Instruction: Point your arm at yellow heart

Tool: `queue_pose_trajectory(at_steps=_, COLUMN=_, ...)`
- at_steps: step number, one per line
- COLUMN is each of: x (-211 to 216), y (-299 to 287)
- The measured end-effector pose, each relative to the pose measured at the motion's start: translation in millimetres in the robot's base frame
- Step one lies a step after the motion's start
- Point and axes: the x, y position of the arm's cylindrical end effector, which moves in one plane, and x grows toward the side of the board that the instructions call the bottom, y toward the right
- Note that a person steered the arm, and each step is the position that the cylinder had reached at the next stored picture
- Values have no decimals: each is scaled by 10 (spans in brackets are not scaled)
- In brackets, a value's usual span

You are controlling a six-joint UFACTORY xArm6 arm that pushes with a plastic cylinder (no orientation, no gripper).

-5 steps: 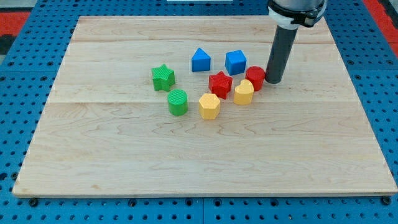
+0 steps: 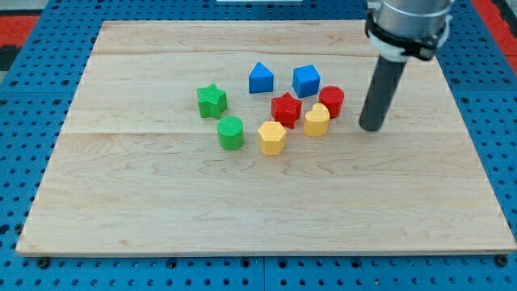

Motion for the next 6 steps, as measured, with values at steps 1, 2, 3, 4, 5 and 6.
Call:
queue_pose_trajectory(at_steps=1, x=180, y=-166)
queue_pose_trajectory(at_steps=2, x=180, y=-240)
queue_pose_trajectory(at_steps=3, x=190, y=-235)
queue_pose_trajectory(at_steps=4, x=190, y=-220)
queue_pose_trajectory(at_steps=5, x=190, y=-221)
queue_pose_trajectory(at_steps=6, x=111, y=-298)
